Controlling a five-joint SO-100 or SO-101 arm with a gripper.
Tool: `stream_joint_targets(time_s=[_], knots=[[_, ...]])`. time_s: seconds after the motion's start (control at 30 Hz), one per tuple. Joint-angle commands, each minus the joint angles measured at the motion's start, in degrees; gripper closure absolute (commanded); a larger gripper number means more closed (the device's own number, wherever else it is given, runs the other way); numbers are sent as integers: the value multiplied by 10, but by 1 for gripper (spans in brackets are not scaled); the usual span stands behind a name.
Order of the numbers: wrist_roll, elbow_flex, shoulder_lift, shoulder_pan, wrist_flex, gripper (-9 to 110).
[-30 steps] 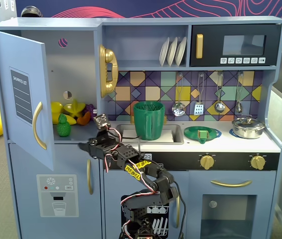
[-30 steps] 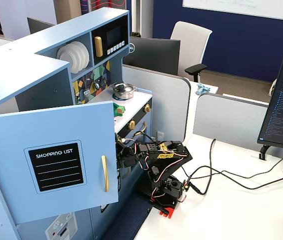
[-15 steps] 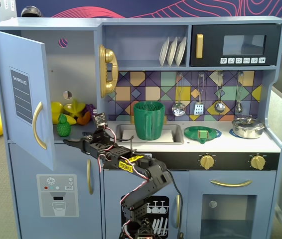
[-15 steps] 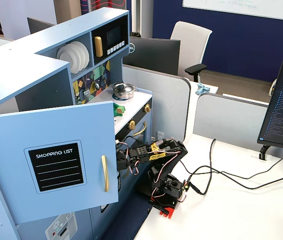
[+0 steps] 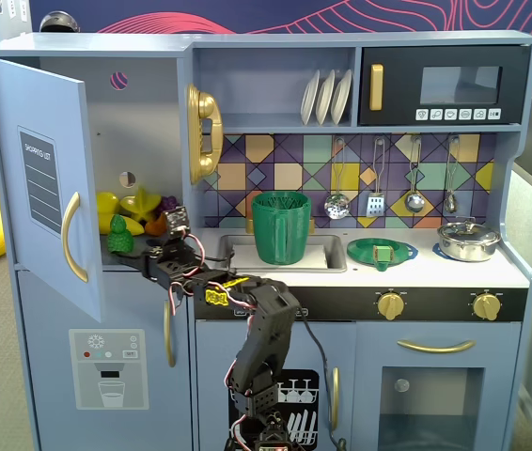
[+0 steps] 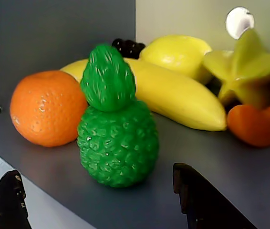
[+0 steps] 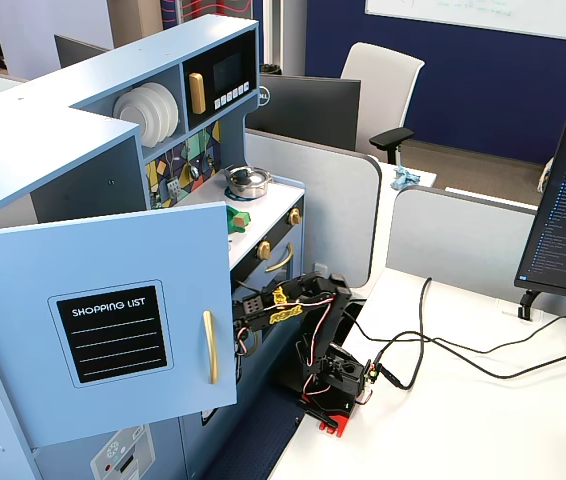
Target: Pick up the green pineapple from the left cabinet and place it in the green recipient
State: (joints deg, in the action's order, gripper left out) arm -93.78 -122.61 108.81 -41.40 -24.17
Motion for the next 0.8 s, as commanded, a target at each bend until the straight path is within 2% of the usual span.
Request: stream_joint_targets(time_s=[0.0,0.47,0.77], knots=[[-16,60,-19,-7,-31,67],[-65,236,-191,-18,-62,68],[-69,263,-222,2,-47,68]])
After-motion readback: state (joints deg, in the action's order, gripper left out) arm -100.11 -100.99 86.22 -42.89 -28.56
